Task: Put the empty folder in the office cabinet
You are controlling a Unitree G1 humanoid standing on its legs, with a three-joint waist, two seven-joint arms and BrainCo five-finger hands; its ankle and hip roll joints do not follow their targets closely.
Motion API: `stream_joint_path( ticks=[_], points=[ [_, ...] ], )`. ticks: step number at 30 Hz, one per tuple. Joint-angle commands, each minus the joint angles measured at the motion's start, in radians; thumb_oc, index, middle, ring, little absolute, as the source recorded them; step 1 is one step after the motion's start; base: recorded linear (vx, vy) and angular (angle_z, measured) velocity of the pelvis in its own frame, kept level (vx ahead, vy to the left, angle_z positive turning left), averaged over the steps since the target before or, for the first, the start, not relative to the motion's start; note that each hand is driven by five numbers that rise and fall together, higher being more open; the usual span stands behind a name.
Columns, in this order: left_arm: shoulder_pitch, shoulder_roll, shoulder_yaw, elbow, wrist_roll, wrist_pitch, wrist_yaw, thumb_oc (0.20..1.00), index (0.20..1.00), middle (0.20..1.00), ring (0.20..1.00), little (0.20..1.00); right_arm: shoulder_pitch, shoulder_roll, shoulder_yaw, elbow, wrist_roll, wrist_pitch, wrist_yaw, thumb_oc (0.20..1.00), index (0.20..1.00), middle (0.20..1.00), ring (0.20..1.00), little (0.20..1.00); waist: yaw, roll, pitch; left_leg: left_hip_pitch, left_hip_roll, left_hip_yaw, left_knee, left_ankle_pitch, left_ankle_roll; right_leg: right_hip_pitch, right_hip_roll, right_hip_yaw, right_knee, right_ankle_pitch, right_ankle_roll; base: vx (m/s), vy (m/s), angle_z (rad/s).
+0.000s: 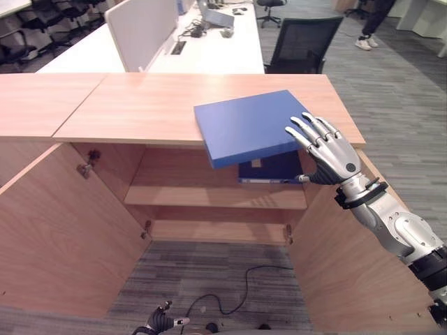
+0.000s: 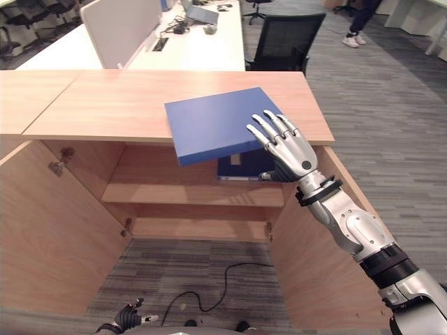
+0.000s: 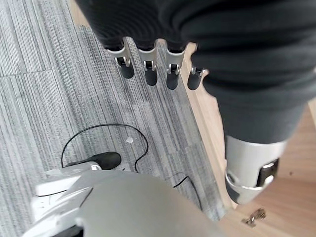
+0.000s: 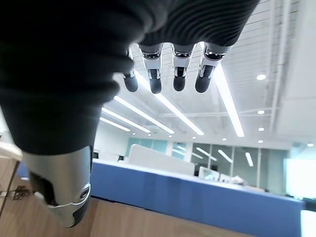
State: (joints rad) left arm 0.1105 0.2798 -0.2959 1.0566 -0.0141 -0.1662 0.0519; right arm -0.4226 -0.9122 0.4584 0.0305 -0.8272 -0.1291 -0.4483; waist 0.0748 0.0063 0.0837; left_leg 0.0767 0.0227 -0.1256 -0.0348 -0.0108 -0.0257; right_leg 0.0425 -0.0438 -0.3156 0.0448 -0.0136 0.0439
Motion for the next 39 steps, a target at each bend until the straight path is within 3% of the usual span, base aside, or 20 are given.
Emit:
stream_joint_path(
  ticks=[1, 7, 14, 39],
  points=[
    [-0.043, 0.057, -0.026, -0.001, -0.011, -0.033, 0.016, 1.0, 1.0, 1.0, 1.0, 1.0, -0.087, 0.04, 0.064, 0.028, 0.014, 0.007, -0.01, 1.0, 1.0, 1.0, 1.0, 1.0, 0.042, -0.086, -0.023, -0.029, -0.031, 0.006, 0.069, -0.077, 0.005, 0.056, -0.059, 0.102, 0.003, -0.068, 0.051, 0.0, -0.013, 0.11],
    [-0.052, 0.065, -0.03, -0.004, -0.023, -0.028, 0.025, 1.0, 1.0, 1.0, 1.0, 1.0, -0.15, 0.097, 0.099, 0.112, 0.033, 0.03, -0.017, 1.0, 1.0, 1.0, 1.0, 1.0, 0.056, -0.085, -0.011, -0.05, -0.038, -0.025, 0.097, -0.083, 0.005, 0.045, -0.062, 0.072, 0.038, -0.087, 0.047, 0.0, -0.009, 0.23],
    [-0.061, 0.066, -0.033, 0.012, -0.022, -0.02, 0.029, 1.0, 1.0, 1.0, 1.0, 1.0, -0.16, 0.147, 0.049, 0.138, 0.057, 0.061, -0.047, 1.0, 1.0, 1.0, 1.0, 1.0, 0.065, -0.078, 0.01, -0.098, -0.047, -0.053, 0.158, -0.094, 0.004, 0.018, -0.07, 0.046, 0.084, -0.111, 0.042, -0.01, -0.009, 0.17],
    [-0.063, 0.065, -0.03, 0.008, -0.024, -0.011, 0.032, 1.0, 1.0, 1.0, 1.0, 1.0, -0.131, 0.183, -0.045, 0.147, 0.094, 0.09, -0.096, 1.0, 1.0, 1.0, 1.0, 1.0, 0.068, -0.059, 0.029, -0.159, -0.066, -0.087, 0.231, -0.116, 0.006, -0.023, -0.08, 0.02, 0.152, -0.143, 0.024, -0.01, 0.001, 0.06]
  ],
)
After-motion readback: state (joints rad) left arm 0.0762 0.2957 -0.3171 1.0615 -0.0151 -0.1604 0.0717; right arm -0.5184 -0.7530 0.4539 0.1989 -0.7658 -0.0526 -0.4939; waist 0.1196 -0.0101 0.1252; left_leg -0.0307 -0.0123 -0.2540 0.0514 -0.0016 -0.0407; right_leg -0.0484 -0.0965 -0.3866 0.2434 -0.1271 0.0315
